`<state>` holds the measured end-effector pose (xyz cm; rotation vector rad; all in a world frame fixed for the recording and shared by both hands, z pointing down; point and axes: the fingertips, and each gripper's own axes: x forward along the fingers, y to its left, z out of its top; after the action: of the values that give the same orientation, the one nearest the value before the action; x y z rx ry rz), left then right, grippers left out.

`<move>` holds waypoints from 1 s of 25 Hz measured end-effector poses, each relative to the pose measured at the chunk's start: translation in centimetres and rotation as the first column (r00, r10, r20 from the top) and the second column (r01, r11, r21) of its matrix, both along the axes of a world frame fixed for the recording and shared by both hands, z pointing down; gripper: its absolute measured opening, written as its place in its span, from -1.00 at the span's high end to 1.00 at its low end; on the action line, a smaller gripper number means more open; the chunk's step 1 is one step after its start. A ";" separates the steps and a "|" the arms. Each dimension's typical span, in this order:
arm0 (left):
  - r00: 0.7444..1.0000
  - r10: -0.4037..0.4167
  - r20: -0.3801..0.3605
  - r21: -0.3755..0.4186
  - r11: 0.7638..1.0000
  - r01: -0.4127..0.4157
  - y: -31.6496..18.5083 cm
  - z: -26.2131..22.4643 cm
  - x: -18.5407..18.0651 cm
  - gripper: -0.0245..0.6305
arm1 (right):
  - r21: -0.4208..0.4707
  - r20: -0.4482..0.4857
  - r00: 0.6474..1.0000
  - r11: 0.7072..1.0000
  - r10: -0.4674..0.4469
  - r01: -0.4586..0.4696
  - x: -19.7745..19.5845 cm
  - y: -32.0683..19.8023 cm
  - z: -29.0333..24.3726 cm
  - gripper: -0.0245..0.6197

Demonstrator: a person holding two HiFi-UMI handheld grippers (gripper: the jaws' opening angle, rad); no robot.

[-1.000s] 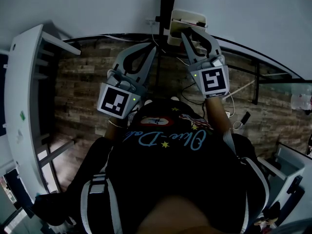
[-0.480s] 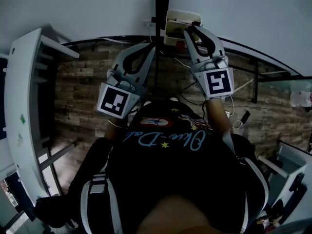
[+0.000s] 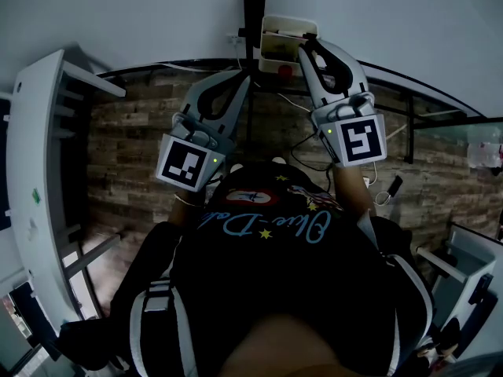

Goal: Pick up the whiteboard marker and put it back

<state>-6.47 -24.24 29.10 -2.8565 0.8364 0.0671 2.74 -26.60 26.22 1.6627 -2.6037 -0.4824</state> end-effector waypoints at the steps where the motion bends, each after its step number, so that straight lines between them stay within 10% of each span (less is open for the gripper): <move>1: 1.000 0.001 0.000 -0.001 1.000 -0.001 0.0 0.0 0.0 0.88 | 0.006 0.007 1.000 1.000 -0.002 0.002 0.0 0.2 -0.3 0.71; 25: 0.999 0.046 0.019 0.014 0.999 -0.046 0.2 -0.5 1.3 0.88 | 0.017 0.076 0.997 1.000 -0.001 0.000 1.3 2.5 -1.5 0.71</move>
<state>-5.19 -24.03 28.59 -2.8587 0.7632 0.0519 4.03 -24.09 24.70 1.7192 -2.6607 -0.4515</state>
